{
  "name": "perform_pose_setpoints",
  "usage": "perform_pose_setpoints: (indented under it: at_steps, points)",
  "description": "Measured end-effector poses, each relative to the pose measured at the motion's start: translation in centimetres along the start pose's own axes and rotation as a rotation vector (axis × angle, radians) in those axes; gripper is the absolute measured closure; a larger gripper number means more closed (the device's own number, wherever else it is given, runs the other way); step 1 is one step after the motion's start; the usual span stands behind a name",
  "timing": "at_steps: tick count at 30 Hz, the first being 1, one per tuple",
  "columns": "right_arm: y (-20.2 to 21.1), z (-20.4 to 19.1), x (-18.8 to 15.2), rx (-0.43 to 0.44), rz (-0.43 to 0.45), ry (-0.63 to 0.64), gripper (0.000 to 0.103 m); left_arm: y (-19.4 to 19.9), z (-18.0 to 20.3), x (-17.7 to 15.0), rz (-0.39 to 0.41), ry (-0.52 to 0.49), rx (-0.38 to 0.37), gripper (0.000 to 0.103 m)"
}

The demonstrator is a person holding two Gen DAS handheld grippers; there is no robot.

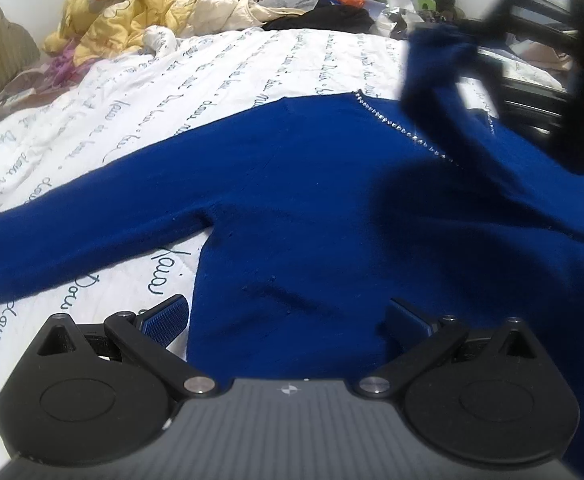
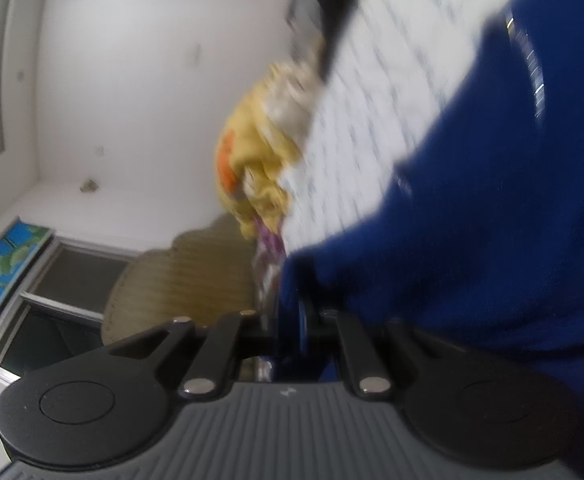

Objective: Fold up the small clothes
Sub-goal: 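Lift the sleeve with the right gripper and lay it across the sweater body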

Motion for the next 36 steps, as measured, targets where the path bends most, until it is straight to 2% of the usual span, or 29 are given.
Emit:
perform_pose_setpoints:
  at_steps: [8,11,13,14,15,16,20,23,26,28,30,34,36]
  points:
    - [-5.0,1.4,-2.0,-0.052,-0.097,0.002,0.093,-0.4,-0.8,-0.5,-0.013,0.014,0.009,0.0]
    - [-5.7,2.6,-2.3,-0.119,-0.117,0.008,0.093,-0.5,-1.3,-0.6,-0.018,0.023,0.015,0.0]
    - [-5.7,3.7,-2.2,-0.168,-0.124,0.011,0.083,-0.5,-1.6,-0.6,-0.02,0.032,0.018,0.0]
    - [-5.7,4.2,-2.1,-0.189,-0.124,0.006,0.068,-0.5,-1.8,-0.6,-0.02,0.036,0.021,0.0]
    - [-5.5,4.6,-2.1,-0.213,-0.125,0.004,0.043,-0.6,-1.9,-0.6,-0.022,0.039,0.024,0.0]
    - [-5.4,4.9,-2.1,-0.228,-0.127,0.012,0.034,-0.6,-2.1,-0.6,-0.023,0.042,0.026,0.0]
    - [-5.2,4.0,-2.7,-0.222,-0.159,0.082,0.031,-0.9,-2.8,-0.6,-0.03,0.057,0.041,0.0]
    - [-5.7,1.9,-3.6,-0.27,-0.202,0.253,0.031,-1.1,-3.5,-0.6,-0.033,0.071,0.061,0.0]
    - [-6.3,0.9,-4.7,-0.469,-0.245,0.523,0.03,-1.4,-4.2,-0.7,-0.045,0.088,0.064,0.0]
    - [-7.1,1.5,-5.5,-0.583,-0.298,0.634,0.031,-1.2,-4.5,-0.7,-0.045,0.095,0.07,0.0]
    - [-7.4,1.9,-6.1,-0.615,-0.333,0.7,0.032,-1.1,-4.9,-0.7,-0.035,0.097,0.087,0.0]
    - [-6.4,0.2,-7.2,-0.612,-0.311,0.802,0.032,-1.0,-7.2,-0.8,-0.02,0.143,0.139,0.0]
    - [-6.1,-0.1,-7.8,-0.666,-0.345,0.903,0.032,-1.5,-9.4,-0.8,-0.032,0.2,0.151,0.0]
Point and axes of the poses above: each gripper's, at about its wrist camera, not at the fingertips, and y roughly against the way its jaws point, z to its right, x to its top, the point moved 6 cm from there along -y, roughly the way its jaws point, and after that the axes turned 15 degrees about x, right-handed, at the moved point
